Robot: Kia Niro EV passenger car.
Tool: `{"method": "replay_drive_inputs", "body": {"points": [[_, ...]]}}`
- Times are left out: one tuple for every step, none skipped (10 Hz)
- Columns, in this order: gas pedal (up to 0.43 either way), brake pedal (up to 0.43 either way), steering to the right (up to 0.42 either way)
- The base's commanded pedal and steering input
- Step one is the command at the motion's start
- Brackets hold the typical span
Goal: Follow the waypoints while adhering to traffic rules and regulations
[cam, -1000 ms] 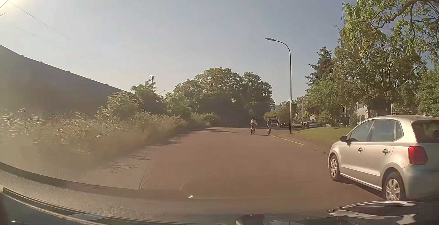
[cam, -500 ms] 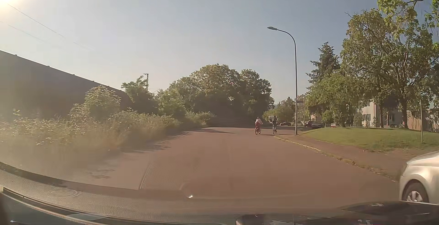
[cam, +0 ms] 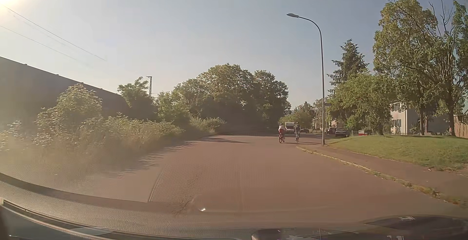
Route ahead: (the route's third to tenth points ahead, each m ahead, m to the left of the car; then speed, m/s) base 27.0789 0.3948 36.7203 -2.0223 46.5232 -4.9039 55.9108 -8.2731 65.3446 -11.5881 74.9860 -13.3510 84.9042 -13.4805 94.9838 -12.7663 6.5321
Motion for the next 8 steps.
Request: {"method": "replay_drive_inputs", "body": {"points": [[0.087, 0.0, 0.017], [0.087, 0.0, 0.018], [0.087, 0.0, 0.019], [0.087, 0.0, 0.02], [0.079, 0.0, 0.021], [0.079, 0.0, 0.022], [0.067, 0.0, 0.023], [0.047, 0.0, 0.024]]}}
